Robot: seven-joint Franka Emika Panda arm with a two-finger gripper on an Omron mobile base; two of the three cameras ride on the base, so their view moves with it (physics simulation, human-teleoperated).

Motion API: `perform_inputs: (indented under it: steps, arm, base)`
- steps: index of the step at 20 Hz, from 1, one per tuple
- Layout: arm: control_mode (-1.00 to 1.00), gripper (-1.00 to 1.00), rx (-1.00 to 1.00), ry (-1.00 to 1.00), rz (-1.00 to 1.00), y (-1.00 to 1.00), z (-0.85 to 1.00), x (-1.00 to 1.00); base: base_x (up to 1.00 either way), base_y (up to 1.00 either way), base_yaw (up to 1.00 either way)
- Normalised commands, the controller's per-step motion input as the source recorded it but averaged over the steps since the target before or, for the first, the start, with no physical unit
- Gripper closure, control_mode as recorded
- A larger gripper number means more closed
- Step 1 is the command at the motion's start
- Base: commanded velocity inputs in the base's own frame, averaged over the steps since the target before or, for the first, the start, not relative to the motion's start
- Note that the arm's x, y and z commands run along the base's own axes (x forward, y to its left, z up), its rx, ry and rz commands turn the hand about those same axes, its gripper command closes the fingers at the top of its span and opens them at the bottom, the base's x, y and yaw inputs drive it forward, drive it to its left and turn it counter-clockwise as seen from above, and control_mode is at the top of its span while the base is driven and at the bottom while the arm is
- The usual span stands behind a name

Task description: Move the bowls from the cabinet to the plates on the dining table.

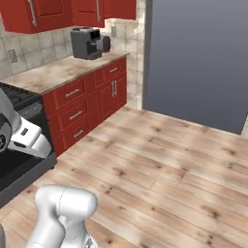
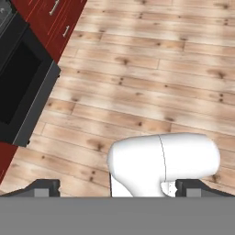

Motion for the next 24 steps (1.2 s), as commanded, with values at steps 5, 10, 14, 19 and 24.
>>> perform_inputs:
  steps: [5, 10, 14, 19, 24]
  arm:
    - [1.00, -1.00, 0.00, 0.00, 0.00, 0.00, 0.00, 0.00]
    - [1.00, -1.00, 0.00, 0.00, 0.00, 0.00, 0.00, 0.00]
    - [1.00, -1.00, 0.00, 0.00, 0.00, 0.00, 0.00, 0.00]
    - [1.00, -1.00, 0.00, 0.00, 0.00, 0.00, 0.00, 0.00]
    - [1.00, -1.00, 0.00, 0.00, 0.00, 0.00, 0.00, 0.00]
  base:
    - [1.00, -0.09, 0.08]
    - [0.89, 0.00, 0.13]
    - [0.71, 0.00, 0.21]
    - [0.69, 0.00, 0.25]
    - [0.66, -0.04, 0.25]
